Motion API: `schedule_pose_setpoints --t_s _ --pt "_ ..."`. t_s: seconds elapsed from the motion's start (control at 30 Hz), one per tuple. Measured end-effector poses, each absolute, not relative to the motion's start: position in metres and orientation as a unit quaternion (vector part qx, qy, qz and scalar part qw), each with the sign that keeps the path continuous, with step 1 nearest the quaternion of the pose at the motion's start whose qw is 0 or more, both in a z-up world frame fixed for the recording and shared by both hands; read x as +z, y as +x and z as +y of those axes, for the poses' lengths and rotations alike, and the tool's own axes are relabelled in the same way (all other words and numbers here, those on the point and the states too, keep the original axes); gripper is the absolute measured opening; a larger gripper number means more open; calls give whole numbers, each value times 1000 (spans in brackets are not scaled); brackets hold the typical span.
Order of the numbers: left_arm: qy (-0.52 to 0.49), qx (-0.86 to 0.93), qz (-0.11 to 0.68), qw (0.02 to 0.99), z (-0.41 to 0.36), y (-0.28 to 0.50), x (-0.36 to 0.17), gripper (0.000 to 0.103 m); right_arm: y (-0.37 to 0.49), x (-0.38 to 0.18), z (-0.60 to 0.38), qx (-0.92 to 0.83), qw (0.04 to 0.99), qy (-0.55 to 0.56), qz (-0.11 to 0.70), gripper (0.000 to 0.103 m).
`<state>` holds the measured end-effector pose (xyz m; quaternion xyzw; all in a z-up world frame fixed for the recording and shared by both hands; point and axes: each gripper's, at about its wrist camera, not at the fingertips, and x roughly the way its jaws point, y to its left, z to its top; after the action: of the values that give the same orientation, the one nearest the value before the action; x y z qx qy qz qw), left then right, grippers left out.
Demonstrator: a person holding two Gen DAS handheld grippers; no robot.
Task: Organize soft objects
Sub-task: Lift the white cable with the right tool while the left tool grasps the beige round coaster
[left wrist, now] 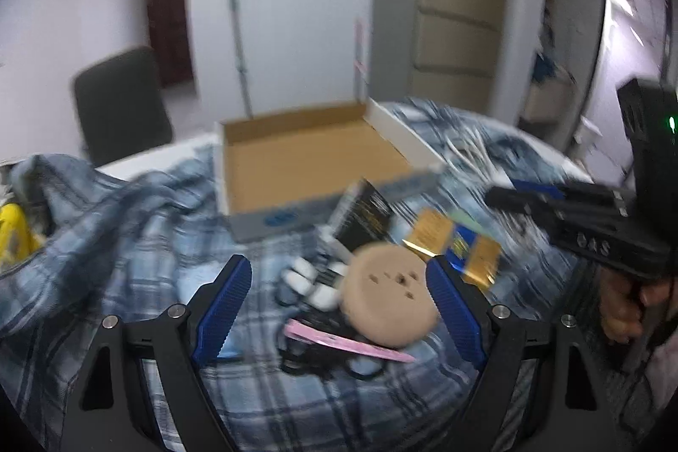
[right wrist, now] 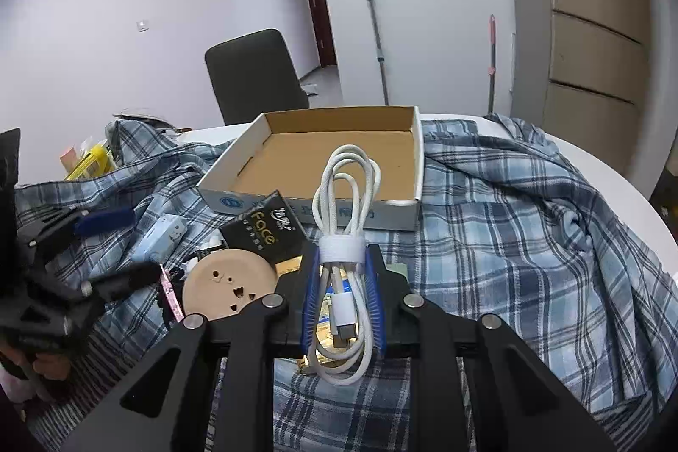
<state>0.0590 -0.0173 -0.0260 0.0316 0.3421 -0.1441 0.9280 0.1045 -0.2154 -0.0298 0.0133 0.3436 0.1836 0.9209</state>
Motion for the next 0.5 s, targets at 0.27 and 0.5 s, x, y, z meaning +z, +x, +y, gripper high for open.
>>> schedule_pose_setpoints --t_s 0.27,0.5 --pt "111 -184 386 897 -62 72 -40 87 109 -37 -223 168 915 22 365 20" --pt "91 -220 412 880 -70 86 -49 80 113 -42 -222 160 911 17 381 20"
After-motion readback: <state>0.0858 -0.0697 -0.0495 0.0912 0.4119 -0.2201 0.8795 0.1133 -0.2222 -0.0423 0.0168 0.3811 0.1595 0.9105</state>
